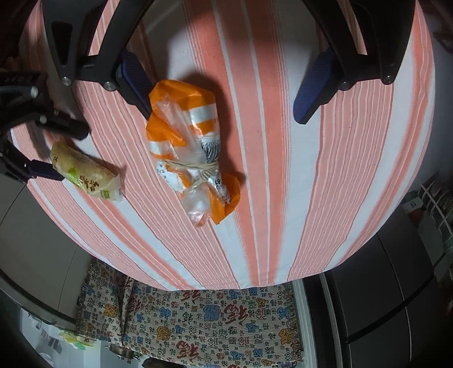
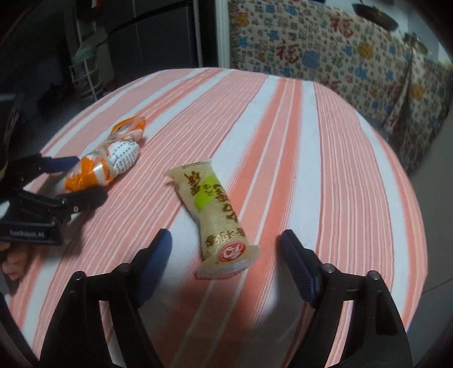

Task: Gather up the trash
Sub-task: 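Hold the plastic bag with the left tool while the right tool grasps the yellow-green wrapped snack, then carry the plastic bag and wrapped snack over the blue wastebasket and open both tools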

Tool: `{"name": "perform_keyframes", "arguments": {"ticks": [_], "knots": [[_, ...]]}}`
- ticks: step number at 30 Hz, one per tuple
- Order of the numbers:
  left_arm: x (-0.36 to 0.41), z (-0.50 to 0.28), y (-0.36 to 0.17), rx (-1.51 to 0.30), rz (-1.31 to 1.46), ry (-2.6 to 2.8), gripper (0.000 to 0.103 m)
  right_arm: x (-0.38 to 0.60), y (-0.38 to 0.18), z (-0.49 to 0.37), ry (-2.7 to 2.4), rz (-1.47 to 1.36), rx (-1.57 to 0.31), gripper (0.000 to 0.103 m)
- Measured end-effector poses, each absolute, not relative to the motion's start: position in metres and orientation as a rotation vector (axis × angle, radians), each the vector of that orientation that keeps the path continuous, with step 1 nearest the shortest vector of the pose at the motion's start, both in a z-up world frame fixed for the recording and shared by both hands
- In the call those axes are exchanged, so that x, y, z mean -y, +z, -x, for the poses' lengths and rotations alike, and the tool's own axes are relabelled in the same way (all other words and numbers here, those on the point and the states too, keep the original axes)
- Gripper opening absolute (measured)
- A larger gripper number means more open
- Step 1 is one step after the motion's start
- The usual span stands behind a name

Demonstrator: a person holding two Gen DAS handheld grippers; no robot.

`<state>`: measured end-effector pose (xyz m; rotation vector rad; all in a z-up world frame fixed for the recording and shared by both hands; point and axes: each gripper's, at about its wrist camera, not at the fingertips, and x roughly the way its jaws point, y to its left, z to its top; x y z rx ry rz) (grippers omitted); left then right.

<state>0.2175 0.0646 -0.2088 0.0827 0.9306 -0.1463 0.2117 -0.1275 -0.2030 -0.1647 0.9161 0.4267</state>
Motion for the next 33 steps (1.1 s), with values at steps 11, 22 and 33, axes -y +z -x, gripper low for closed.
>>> {"name": "perform_keyframes", "arguments": {"ticks": [11,22,33], "knots": [[-0.065,-0.218,-0.209,-0.930,-0.081,-0.147,0.098,0.124,-0.203,-0.212,0.428,0.181,-0.924,0.094],[-0.065,-0.218,-0.209,-0.930,-0.080,-0.147,0.098,0.123,-0.203,-0.211,0.425,0.178,-0.927,0.096],[-0.074,-0.216,-0.201,-0.929,-0.017,-0.282,0.097,0.124,-0.202,-0.215,0.458,0.168,-0.947,0.100]]}}
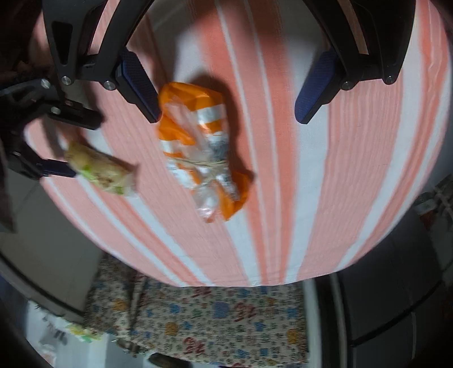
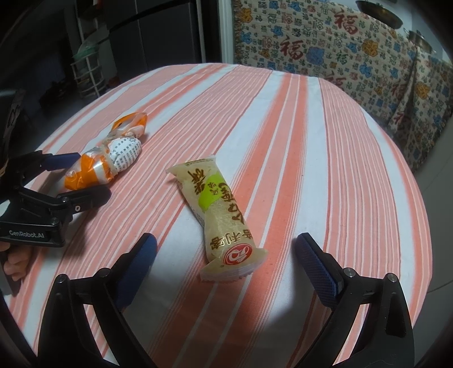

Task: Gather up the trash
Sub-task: 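Carry the plastic bag and wrapped snack over the blue wastebasket and open both tools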

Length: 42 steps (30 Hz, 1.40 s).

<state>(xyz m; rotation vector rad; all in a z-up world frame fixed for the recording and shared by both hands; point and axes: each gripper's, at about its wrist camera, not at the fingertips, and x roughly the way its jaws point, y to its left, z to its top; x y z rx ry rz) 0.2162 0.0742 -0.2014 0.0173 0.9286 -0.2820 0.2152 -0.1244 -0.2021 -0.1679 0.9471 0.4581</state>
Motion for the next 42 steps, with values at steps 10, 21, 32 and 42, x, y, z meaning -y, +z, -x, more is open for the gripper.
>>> {"name": "perform_keyframes", "arguments": {"ticks": [10,21,32,42], "knots": [[-0.056,-0.255,-0.193,-1.033,-0.041,-0.333,0.076,0.091,-0.179,-0.266,0.593,0.320,-1.202,0.068],[0.018,-0.228,-0.153,-0.958,-0.063,-0.480,0.043,0.198,-0.149,-0.243,0.504,-0.011,-1.128,0.017],[0.251,-0.207,-0.141,-0.999,-0.061,-0.863,0.043,0.446,-0.151,-0.174,0.042,-0.248,-1.107,0.018],[0.407,-0.226,-0.210,-1.121,-0.140,-0.914,0.047,0.559,-0.213,-0.163,-0.127,-0.443,-1.129,0.018]]}}
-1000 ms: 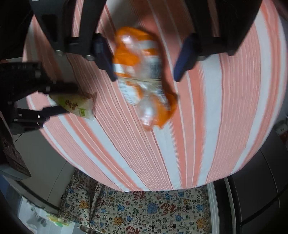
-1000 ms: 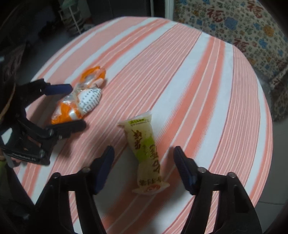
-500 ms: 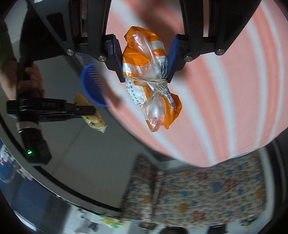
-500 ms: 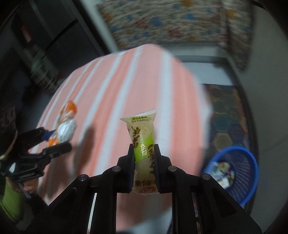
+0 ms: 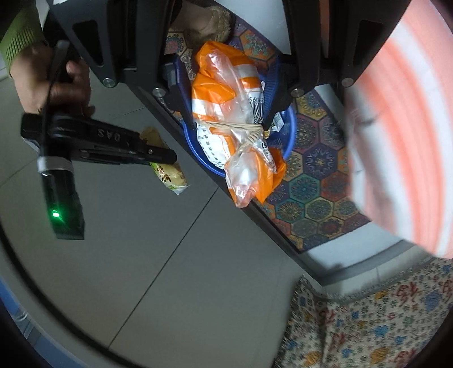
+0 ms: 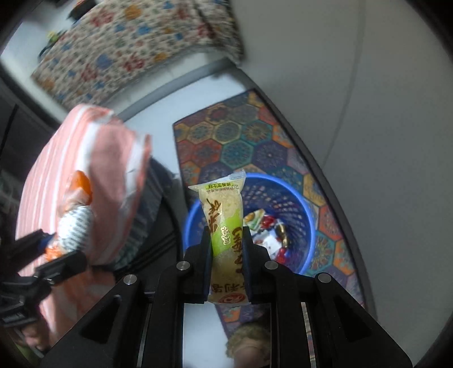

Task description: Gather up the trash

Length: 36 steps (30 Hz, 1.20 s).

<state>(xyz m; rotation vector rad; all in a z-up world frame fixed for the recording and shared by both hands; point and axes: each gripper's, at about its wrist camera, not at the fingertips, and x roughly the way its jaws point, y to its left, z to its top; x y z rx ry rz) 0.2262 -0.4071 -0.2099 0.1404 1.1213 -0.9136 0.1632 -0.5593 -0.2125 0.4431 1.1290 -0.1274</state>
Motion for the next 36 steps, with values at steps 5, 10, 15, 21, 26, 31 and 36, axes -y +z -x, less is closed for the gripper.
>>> {"name": "perform_keyframes", "arguments": {"ticks": [5,10,15,21,26,31,36], "knots": [[0.445,-0.240,-0.239,-1.156,-0.161,-0.896,0.055,0.583,-0.226,-0.149,-0.153,-0.532,-1.086,0.037],[0.434,-0.242,-0.225,-1.081,-0.128,-0.866,0.055,0.597,-0.216,-0.137,-0.223,-0.534,-1.005,0.075],[0.403,-0.215,-0.176,-0.886,-0.206,-0.811,0.079,0.585,-0.182,-0.117,-0.257,-0.492,-0.907,0.103],[0.358,-0.165,-0.131,-0.741,-0.275,-0.769,0.090,0.535,-0.139,-0.079,-0.298,-0.323,-0.838,0.103],[0.326,-0.123,-0.119,-0.721,-0.257,-0.749,0.091,0.491,-0.103,-0.018,-0.326,-0.270,-0.660,0.103],[0.313,-0.093,-0.109,-0.655,-0.308,-0.653,0.091,0.457,-0.079,0.020,-0.351,-0.220,-0.592,0.103],[0.304,-0.088,-0.104,-0.692,-0.291,-0.669,0.091,0.446,-0.079,0.021,-0.336,-0.212,-0.700,0.103]]}}
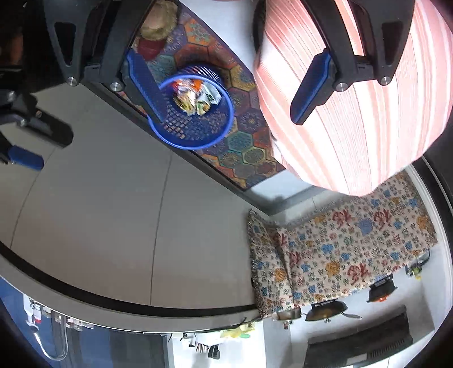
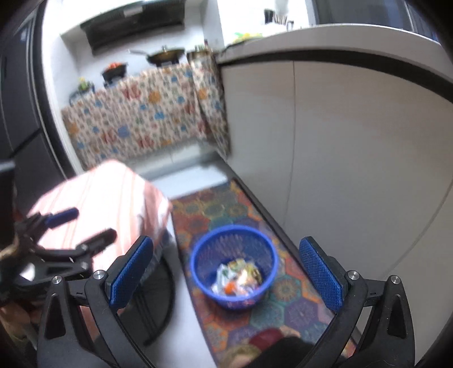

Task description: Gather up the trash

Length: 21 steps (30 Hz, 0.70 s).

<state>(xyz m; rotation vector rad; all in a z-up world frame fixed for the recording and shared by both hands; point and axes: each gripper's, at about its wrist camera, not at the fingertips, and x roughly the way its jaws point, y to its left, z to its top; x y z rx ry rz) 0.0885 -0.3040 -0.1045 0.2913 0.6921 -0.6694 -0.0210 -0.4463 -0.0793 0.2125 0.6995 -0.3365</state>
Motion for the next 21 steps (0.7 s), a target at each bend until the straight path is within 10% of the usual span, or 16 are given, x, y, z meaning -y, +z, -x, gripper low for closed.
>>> {"name": "perform_keyframes", "arguments": {"ticks": [21], "knots": [[0.296,-0.079,-0.098,-0.764,-0.263,-0.711,0.091,0.424,-0.081,0.038,-0.397,-0.270,-0.828,0.103]]}}
